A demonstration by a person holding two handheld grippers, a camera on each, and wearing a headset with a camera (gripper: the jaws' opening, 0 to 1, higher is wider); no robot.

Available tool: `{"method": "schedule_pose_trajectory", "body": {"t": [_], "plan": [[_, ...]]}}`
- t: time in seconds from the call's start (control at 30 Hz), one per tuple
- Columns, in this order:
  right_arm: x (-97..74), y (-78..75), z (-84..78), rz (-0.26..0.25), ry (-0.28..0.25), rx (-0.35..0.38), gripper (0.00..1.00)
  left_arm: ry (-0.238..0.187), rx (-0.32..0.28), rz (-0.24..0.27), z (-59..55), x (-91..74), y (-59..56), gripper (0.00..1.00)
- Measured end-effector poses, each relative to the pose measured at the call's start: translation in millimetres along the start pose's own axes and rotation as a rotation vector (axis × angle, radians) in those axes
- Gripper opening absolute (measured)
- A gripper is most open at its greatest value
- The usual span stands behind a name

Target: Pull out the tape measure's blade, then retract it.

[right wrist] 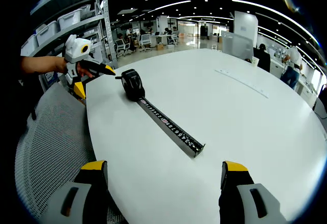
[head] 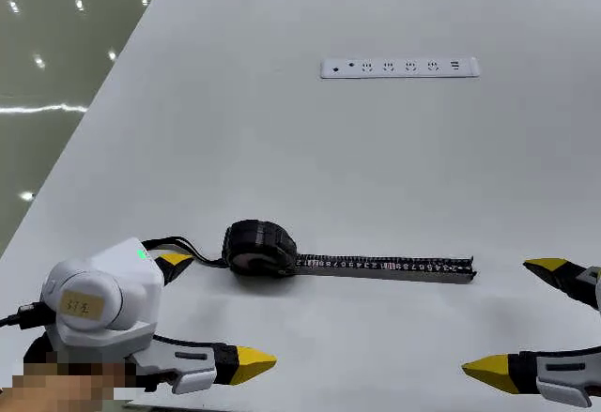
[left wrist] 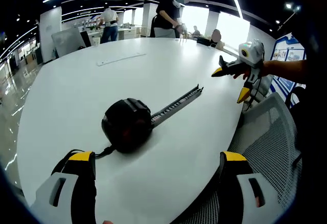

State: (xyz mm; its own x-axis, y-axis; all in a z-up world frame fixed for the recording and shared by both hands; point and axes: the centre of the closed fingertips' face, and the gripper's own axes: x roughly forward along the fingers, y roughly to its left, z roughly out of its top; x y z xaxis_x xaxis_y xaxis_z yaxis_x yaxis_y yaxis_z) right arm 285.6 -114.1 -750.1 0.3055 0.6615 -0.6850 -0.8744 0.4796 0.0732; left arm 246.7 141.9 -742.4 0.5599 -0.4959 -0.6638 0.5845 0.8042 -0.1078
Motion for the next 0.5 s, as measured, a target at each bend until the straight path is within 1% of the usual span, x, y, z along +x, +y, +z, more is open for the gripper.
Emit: {"method": "schedule_pose_trajectory", "body": {"t": [0.1,0.17,0.37,0.5], "plan": [[-1.1,3.1,2.8,-0.005,-0.01,0.014,0.94,-0.011,-0.008,0.008,1.6,-1.4,-3.2,0.99],[-1.1,5.2,3.4,-0.011,-0.013,0.028,0.98,-0.017,-0.01,0.012,2.5,-2.0,-5.9,0.99],[-0.3,8.3,2.3,-0.014,-0.015,0.043,0.99,-0.02,-0.026,0.029,2.1,-2.6,-7.9,0.99],[-1.6,8.6,3.6,-0.027,-0.024,0.069,0.99,-0.033,-0.037,0.053,6.0,-5.4,-8.0,0.99]]}}
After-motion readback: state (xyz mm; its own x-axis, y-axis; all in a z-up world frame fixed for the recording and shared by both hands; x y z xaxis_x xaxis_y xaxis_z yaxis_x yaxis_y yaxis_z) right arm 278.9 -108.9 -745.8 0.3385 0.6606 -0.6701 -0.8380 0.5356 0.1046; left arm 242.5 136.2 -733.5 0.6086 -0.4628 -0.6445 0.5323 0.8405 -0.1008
